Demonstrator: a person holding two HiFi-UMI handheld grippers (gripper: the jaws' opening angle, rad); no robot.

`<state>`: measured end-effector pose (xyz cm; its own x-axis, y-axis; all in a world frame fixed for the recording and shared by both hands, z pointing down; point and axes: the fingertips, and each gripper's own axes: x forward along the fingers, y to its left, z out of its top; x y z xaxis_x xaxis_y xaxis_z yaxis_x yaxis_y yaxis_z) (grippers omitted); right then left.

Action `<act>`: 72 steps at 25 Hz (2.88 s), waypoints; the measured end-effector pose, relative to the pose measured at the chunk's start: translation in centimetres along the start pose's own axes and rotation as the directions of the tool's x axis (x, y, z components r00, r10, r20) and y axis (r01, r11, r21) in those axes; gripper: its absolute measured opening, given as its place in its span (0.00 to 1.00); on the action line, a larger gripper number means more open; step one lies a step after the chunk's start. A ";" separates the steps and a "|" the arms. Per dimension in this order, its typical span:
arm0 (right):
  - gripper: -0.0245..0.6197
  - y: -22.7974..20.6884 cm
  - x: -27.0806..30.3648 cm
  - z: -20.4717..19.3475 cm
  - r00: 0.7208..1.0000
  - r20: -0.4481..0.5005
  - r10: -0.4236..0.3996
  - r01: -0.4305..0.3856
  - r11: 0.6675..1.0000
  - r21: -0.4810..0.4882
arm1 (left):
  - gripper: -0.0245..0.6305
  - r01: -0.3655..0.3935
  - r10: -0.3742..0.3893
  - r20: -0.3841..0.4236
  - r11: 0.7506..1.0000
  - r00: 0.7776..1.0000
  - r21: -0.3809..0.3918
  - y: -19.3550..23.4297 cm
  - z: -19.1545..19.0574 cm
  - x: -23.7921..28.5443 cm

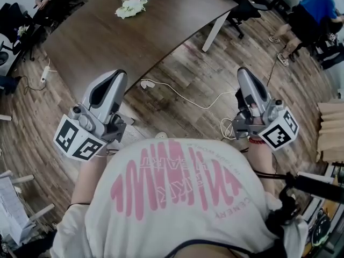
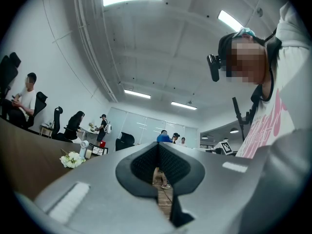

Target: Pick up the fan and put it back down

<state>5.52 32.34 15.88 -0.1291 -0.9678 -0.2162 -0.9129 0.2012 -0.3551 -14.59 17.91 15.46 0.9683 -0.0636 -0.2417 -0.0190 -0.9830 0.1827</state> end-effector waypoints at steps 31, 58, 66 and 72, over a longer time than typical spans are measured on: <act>0.05 -6.3 13.1 -3.4 0.984 -0.114 -0.134 0.127 0.990 -0.065 | 0.07 -0.057 0.057 0.003 0.997 0.998 -0.059 14.5 -1.2 0.7; 0.05 -22.9 24.5 -3.6 0.967 -0.255 0.016 -0.010 1.000 0.026 | 0.07 -0.184 0.180 -0.070 0.981 0.981 -0.056 23.8 -6.2 14.7; 0.05 -32.0 31.6 -3.2 0.926 -0.336 0.172 -0.149 0.984 0.093 | 0.07 -0.348 0.342 -0.080 0.935 0.936 -0.072 28.7 -8.4 20.7; 0.05 -36.4 36.2 -5.0 0.880 -0.384 0.281 -0.238 0.959 0.156 | 0.07 -0.443 0.439 -0.063 0.893 0.896 -0.085 30.6 -9.2 23.9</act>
<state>32.13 -10.75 25.51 -0.5185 -0.8530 0.0594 -0.7842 0.4466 -0.4309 10.26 -12.12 24.09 0.8753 -0.4775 -0.0769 -0.4243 -0.8345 0.3515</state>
